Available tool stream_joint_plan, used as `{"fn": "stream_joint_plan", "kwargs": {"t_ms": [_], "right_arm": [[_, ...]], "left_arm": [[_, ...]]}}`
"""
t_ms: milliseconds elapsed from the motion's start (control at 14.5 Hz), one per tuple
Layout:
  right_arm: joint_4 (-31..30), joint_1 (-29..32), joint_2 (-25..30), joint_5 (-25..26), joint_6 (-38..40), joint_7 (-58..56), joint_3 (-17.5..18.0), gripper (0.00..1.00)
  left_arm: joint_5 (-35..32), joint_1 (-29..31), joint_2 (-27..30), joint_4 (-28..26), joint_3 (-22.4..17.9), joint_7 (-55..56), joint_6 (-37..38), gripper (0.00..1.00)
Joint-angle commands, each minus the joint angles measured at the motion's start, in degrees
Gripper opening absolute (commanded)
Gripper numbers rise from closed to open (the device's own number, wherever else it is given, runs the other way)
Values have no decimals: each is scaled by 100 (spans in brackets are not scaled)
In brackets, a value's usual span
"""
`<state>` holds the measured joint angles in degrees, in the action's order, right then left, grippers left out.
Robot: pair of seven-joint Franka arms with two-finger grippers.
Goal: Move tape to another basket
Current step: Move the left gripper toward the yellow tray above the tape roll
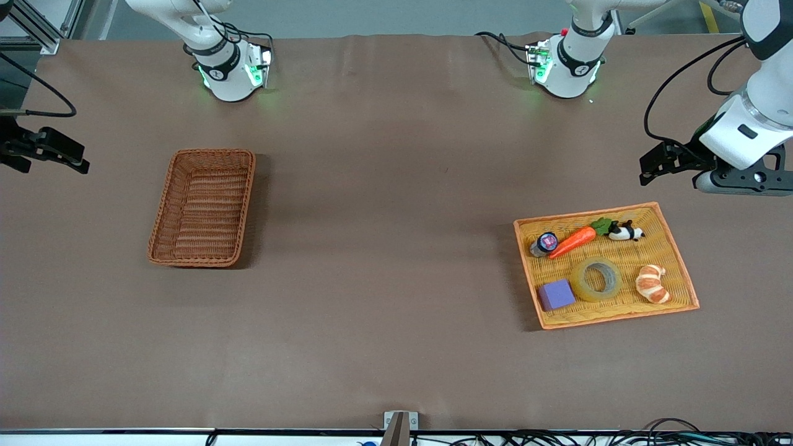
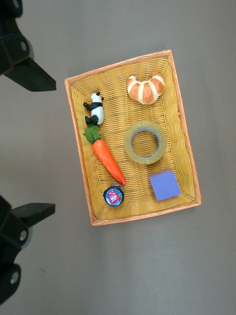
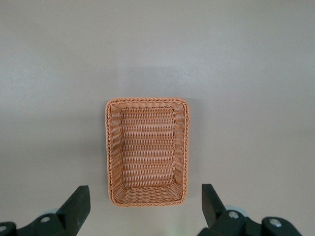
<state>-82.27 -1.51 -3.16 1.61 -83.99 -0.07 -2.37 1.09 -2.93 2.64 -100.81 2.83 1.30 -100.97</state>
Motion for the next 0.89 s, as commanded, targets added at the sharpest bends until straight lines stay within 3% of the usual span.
{"fn": "stream_joint_plan", "kwargs": {"t_ms": [0, 825], "right_arm": [[-113, -42, 149, -47, -30, -55, -9, 100], [-105, -77, 149, -47, -39, -29, -9, 100]], "left_arm": [[111, 12, 70, -18, -2, 2, -37, 100], [32, 3, -202, 298, -10, -86, -45, 100]]}}
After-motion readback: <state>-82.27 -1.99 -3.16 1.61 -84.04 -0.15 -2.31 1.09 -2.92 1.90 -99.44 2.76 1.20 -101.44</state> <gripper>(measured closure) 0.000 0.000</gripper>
